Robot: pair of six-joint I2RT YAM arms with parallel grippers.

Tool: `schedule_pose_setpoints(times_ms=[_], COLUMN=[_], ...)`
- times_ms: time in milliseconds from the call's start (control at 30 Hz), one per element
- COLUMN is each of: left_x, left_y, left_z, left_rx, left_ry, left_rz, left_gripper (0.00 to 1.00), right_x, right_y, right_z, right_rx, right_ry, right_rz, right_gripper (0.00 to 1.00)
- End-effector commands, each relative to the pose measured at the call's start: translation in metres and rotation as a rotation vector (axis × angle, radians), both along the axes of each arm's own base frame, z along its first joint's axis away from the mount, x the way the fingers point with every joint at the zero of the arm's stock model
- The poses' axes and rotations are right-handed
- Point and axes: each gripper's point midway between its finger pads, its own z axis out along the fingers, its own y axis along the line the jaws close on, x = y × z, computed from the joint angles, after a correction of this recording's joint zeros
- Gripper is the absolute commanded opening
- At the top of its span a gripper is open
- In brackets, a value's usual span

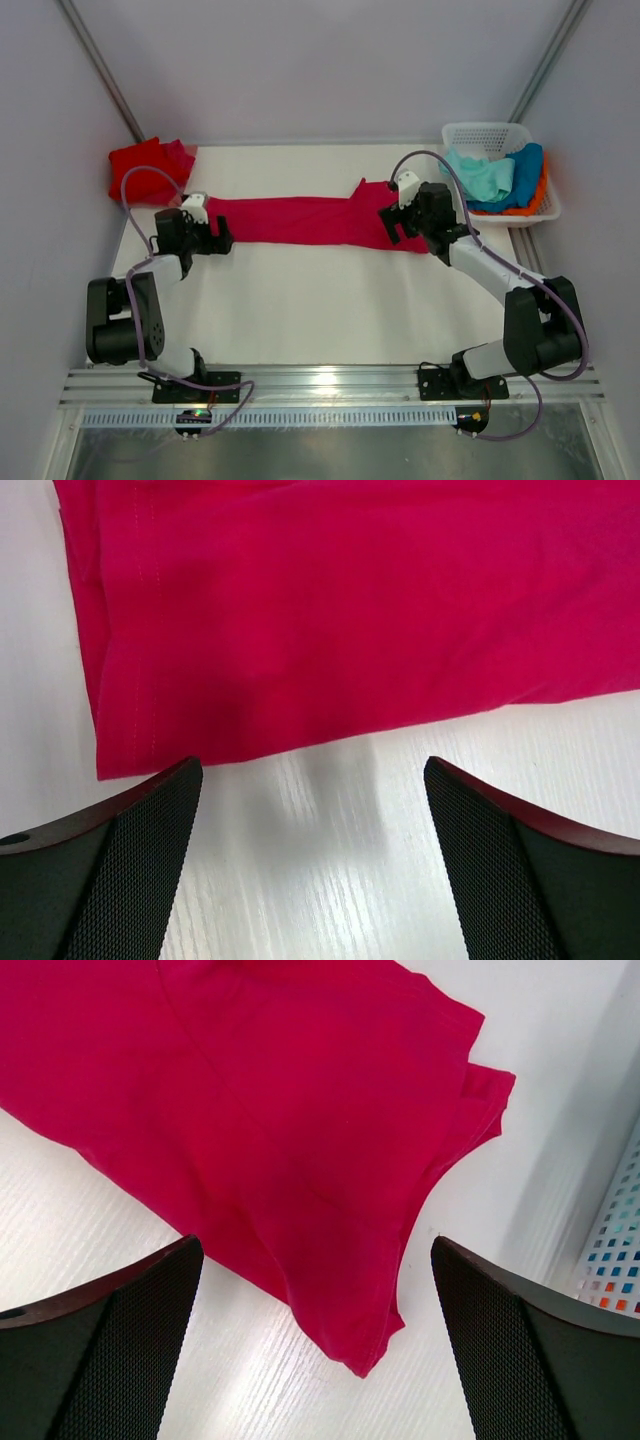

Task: Fold and stack the t-shirts
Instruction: Fold the tshirt

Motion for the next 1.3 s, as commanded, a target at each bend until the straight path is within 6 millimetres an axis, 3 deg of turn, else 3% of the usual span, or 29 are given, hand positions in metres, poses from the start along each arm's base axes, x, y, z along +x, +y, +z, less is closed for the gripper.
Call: schedule_pose_setpoints(times_ms=[0, 67, 267, 333, 433, 767, 1067, 1133, 1200, 1233, 1267], left_x=[-0.01, -0.009, -0.008, -0.001, 0.002, 0.004, 0.009, 0.008, 0.008, 0.009, 0.009], left_y=[-0.006, -0.003, 0.003, 0.009, 0.006, -0.002, 0.003, 0.003, 0.003, 0.003, 0.003], left_z=[0.001, 0.017, 0.007, 0.007, 0.003, -0.002, -0.007, -0.007, -0.006, -0.006, -0.006], left_rx=[-0.001, 0.023, 0.018, 0.029, 0.007, 0.002, 0.003, 0.002, 0.004, 0.002, 0.003], left_ry=[0.0, -0.082, -0.038, -0.026, 0.008, 0.048, 0.079, 0.078, 0.076, 0.076, 0.076], left_rz=[-0.059, -0.049, -0.005, 0.032, 0.014, -0.045, -0.013, -0.014, -0.015, -0.015, -0.016], left_gripper=[0.94, 0.97, 0.99, 0.99, 0.99, 0.99, 0.99, 0.99, 0.99, 0.99, 0.99], right_x=[0.018, 0.034, 0.059, 0.062, 0.069, 0.109, 0.122, 0.133, 0.142, 0.152, 0.156], right_y=[0.015, 0.011, -0.054, -0.072, -0.082, -0.073, -0.061, -0.054, -0.048, -0.036, -0.034], right_z=[0.028, 0.032, 0.071, 0.074, 0.069, 0.026, -0.023, -0.016, -0.021, -0.009, -0.011], right_rx=[0.057, 0.076, 0.133, 0.184, 0.2, 0.094, 0.038, 0.027, 0.019, 0.031, 0.028], right_ry=[-0.12, -0.145, -0.328, -0.345, -0.36, -0.305, -0.154, -0.138, -0.103, -0.085, -0.063], right_rz=[0.063, 0.003, -0.342, -0.422, -0.463, -0.385, -0.295, -0.26, -0.22, -0.153, -0.143], right_gripper=[0.99, 0.99, 0.99, 0.99, 0.99, 0.99, 0.99, 0.99, 0.99, 1.0, 0.99])
